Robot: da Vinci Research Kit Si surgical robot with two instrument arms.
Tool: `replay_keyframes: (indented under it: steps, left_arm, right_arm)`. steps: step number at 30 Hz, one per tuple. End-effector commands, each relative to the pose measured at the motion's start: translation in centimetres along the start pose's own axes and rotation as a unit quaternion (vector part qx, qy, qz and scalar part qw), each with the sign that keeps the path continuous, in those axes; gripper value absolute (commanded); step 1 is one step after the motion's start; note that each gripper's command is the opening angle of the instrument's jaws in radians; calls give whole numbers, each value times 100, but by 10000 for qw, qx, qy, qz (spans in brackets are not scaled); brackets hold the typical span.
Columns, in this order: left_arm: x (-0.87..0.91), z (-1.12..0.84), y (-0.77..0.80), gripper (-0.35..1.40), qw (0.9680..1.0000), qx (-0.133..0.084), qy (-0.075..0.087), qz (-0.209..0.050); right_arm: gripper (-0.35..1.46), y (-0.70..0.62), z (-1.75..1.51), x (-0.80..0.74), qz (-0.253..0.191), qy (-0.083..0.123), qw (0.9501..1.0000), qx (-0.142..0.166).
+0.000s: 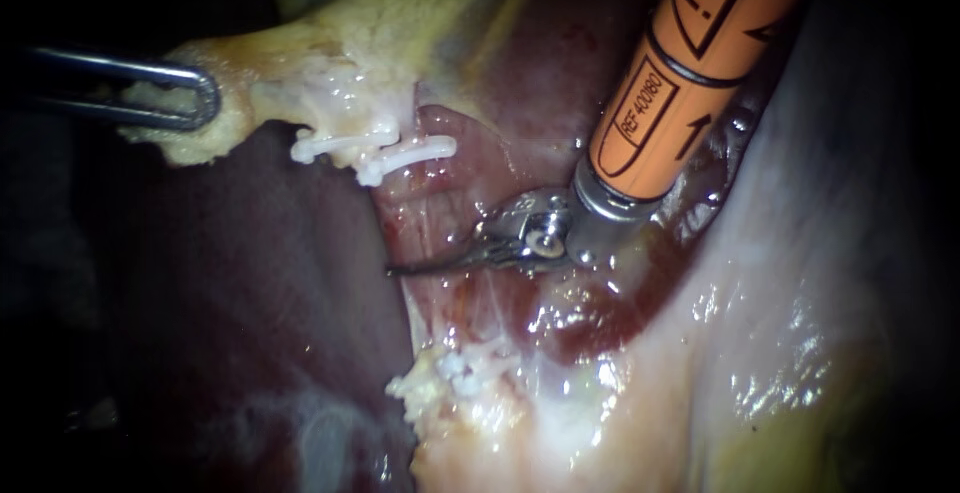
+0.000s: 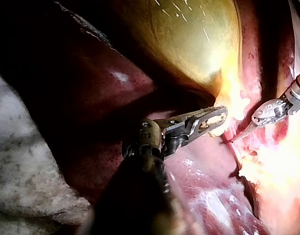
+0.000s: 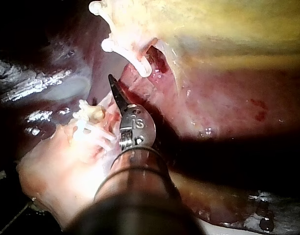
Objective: Go back from the cut right tube
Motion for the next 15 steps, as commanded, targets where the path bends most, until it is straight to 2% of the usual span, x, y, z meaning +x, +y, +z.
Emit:
replay_keyframes:
  steps: [1, 8, 9, 12, 13, 15]
  left_arm:
    - [0, 0, 0, -35, 10000, -4, -3, 0]
    - [0, 0, -2, -35, 10000, -8, -6, 1]
    - [0, 0, -2, -35, 10000, -9, -6, 1]
    - [0, -1, -2, -35, 10000, -9, -7, 2]
    - [0, -1, -2, -35, 10000, -9, -7, 2]
    - [0, -1, -2, -35, 10000, -9, -6, 2]
  right_arm:
    - [-35, 0, 0, 0, 18, 0, 10000, 4]
    - [-35, -3, 0, -1, 41, 126, 9999, 83]
    - [9, -3, 0, 0, 32, 208, 9997, 117]
    - [94, -5, 2, 1, 186, 472, 9986, 180]
    - [106, -6, 2, 1, 207, 553, 9980, 215]
    - [118, -8, 4, 2, 191, 707, 9970, 267]
